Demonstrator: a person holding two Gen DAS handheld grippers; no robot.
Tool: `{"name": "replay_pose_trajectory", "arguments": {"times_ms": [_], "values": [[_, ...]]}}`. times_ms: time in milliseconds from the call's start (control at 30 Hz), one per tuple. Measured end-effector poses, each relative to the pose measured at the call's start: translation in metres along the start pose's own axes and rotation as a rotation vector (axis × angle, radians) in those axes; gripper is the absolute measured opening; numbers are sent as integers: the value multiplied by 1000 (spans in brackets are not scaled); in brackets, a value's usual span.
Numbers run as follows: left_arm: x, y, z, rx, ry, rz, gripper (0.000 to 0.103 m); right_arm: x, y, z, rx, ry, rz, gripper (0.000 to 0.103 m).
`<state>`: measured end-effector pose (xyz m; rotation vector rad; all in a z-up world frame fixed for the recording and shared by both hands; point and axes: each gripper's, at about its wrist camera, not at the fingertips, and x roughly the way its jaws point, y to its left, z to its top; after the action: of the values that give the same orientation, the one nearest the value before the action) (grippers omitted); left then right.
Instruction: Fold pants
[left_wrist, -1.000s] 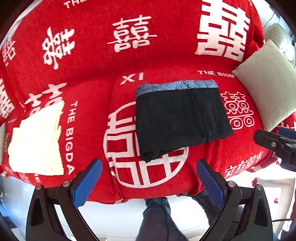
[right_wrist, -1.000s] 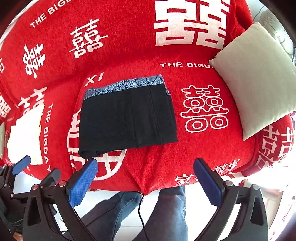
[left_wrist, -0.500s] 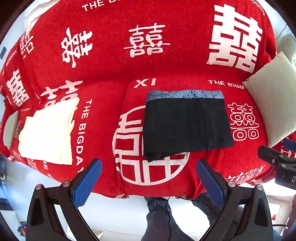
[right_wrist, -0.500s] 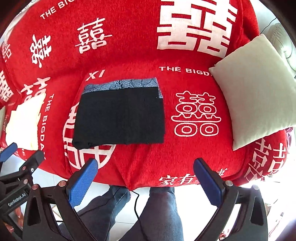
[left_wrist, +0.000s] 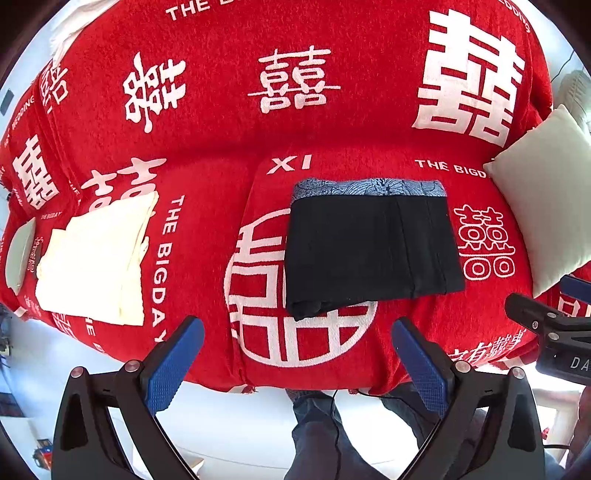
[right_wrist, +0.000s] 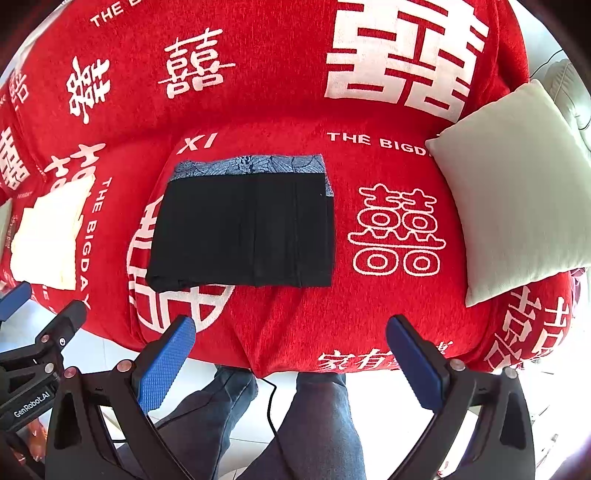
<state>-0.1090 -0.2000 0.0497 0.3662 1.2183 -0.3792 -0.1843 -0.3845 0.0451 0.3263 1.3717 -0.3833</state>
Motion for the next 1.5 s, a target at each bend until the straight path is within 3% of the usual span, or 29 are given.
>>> {"name": "replay_pose_trajectory", "arguments": {"times_ms": [1500], "values": [[-3,0,12,15,-19,4,102,-1,8,15,-25,-17,-4,103]]}}
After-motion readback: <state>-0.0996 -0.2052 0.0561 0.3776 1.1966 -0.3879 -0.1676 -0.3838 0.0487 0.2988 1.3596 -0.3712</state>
